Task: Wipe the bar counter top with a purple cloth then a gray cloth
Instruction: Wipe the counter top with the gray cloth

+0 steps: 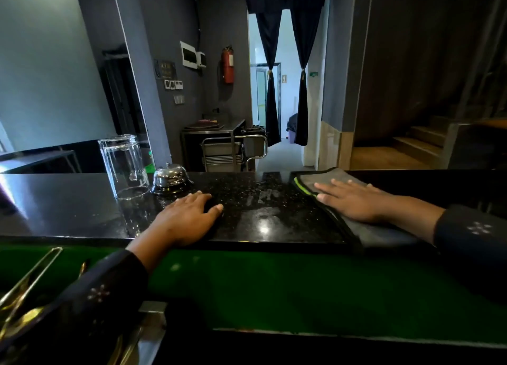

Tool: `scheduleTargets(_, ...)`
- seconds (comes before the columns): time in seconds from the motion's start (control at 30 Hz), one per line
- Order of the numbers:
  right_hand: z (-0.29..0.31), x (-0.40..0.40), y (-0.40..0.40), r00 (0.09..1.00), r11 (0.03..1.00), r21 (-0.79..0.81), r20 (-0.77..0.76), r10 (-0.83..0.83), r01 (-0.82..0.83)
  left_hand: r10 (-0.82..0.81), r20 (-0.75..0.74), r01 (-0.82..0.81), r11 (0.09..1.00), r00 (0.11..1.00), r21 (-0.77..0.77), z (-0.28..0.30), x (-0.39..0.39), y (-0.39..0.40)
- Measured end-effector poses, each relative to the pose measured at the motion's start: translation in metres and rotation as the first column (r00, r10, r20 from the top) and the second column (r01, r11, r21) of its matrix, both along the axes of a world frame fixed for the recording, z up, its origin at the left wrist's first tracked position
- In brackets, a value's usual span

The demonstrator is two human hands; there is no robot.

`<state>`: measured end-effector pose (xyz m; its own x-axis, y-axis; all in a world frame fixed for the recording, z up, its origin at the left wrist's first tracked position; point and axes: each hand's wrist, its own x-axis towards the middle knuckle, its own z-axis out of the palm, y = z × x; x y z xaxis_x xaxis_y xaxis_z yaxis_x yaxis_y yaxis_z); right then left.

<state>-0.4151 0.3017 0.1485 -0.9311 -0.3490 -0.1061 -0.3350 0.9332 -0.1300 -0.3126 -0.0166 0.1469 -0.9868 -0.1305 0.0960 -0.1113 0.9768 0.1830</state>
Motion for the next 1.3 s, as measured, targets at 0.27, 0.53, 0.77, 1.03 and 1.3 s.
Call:
scheduleTargets(0.27,0.002,-0.065,-0.097,0.988,0.989,-0.009,-0.041,-0.146,0.146,-0.015,-0.038,0.016,1.0,0.999,0.025,-0.004,-0.01,-0.007)
scheduleTargets(0.53,-0.001,0.028,-0.162,0.976,0.977,0.0,-0.036,0.215,-0.215,-0.01,-0.113,0.035,0.974,0.994,0.223,0.002,-0.002,-0.013)
scheduleTargets(0.77,0.004,0.047,-0.145,0.97,0.97,0.006,-0.011,0.243,-0.243,0.033,-0.234,-0.014,0.997,0.972,0.079,0.005,0.025,-0.063)
scheduleTargets(1.03,-0.002,-0.049,-0.223,0.989,0.991,-0.008,-0.062,0.131,-0.132,0.061,-0.224,-0.057,0.998,0.973,0.025,-0.012,0.027,-0.08)
scheduleTargets(1.3,-0.004,-0.039,-0.241,0.99,0.992,-0.025,-0.076,0.12,-0.123,0.071,-0.227,-0.063,0.997,0.971,0.043,-0.013,0.025,-0.084)
